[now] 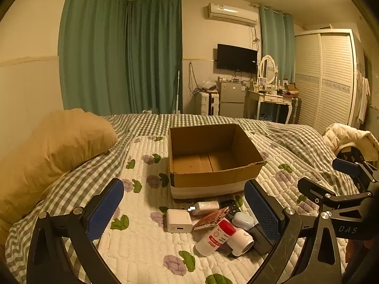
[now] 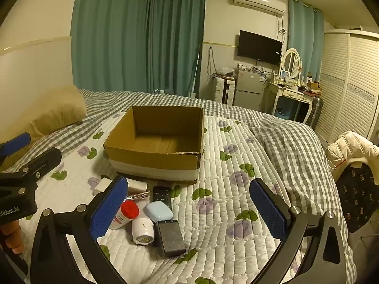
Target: Organize rigid objects
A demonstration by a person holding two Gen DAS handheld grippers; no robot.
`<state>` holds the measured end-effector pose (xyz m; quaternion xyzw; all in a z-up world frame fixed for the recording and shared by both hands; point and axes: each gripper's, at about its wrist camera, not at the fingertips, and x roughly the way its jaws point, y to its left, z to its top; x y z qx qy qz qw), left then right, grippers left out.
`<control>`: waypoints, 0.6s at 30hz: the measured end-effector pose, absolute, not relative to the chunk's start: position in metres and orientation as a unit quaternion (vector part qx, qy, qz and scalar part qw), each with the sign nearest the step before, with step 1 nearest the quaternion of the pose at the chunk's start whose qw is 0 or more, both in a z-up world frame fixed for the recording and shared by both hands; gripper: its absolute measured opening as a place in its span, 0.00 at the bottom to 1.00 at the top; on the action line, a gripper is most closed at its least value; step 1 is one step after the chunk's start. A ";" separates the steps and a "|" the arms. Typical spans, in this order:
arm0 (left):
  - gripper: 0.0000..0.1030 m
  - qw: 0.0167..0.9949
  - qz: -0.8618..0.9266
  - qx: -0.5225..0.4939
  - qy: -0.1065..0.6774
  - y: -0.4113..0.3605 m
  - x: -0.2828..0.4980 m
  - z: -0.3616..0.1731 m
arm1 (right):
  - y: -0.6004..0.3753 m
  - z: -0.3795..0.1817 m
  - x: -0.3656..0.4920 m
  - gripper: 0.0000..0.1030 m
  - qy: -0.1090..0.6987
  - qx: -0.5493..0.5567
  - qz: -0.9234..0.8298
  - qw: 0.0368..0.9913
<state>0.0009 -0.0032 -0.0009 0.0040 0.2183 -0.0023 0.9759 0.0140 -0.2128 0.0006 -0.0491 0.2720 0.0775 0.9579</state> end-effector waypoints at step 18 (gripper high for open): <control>1.00 0.975 0.000 -0.001 0.222 -0.002 0.000 -0.003 | -0.211 -0.003 0.016 1.00 0.280 -0.048 0.080 0.955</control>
